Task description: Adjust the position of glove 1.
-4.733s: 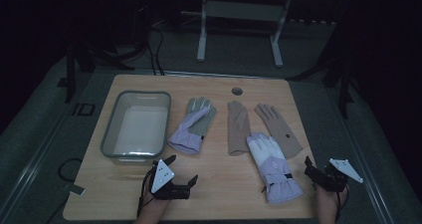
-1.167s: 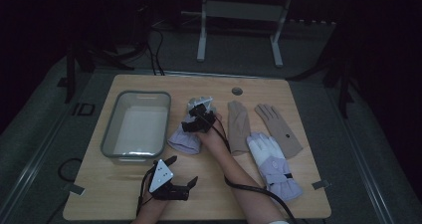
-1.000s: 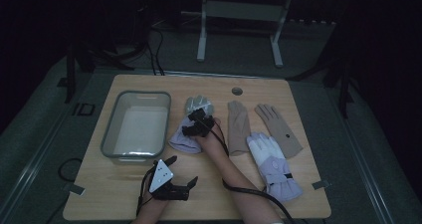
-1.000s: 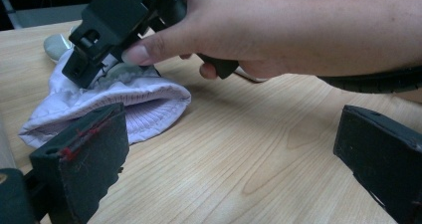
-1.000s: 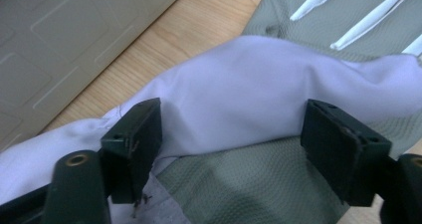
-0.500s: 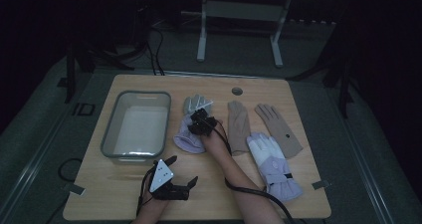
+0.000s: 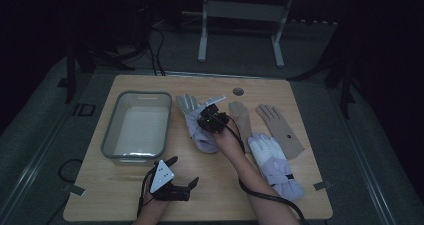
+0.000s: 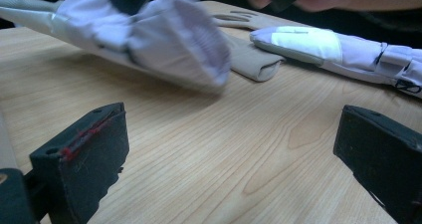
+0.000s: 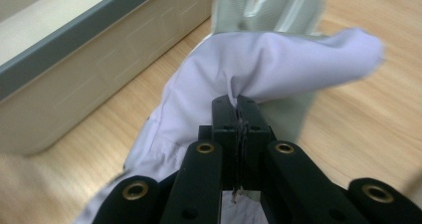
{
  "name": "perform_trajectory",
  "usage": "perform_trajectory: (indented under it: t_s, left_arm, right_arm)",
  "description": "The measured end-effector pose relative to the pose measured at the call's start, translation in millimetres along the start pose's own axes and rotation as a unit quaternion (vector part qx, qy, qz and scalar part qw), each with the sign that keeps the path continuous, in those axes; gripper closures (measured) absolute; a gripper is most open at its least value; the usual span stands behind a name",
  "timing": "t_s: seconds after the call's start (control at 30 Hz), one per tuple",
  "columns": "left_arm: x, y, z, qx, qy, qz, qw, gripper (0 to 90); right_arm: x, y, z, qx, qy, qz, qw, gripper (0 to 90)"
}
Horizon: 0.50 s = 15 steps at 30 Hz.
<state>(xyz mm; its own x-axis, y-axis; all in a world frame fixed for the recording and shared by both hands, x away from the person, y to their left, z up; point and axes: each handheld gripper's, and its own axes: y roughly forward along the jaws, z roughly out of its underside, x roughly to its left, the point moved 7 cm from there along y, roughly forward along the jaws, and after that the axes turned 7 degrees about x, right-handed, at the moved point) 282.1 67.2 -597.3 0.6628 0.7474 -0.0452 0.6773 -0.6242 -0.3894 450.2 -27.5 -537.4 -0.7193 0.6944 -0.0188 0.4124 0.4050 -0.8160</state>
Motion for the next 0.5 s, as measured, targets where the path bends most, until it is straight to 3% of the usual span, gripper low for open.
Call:
perform_trajectory:
  t_s: [0.07,0.23,0.3,0.5]
  left_arm:
    - [0.3,0.0,0.0,0.0,0.001,-0.001,1.0,1.2]
    - [0.4,0.1,0.0,0.002,-0.001,-0.001,1.0,1.2]
    - [0.2,0.2,0.0,0.0,-0.003,-0.001,1.0,1.2]
    - [0.0,-0.1,0.0,0.001,0.0,-0.002,1.0,1.2]
  right_arm:
    - [-0.7,-10.3,3.6,-0.005,-0.006,0.006,1.0,89.1]
    - [-4.8,-36.7,9.0,-0.028,0.009,0.011,0.9995,89.3]
    - [-7.3,-50.5,15.4,-0.035,0.01,0.025,0.999,89.4]
    - [-13.4,-58.8,36.1,-0.049,0.062,0.024,0.9966,89.3]
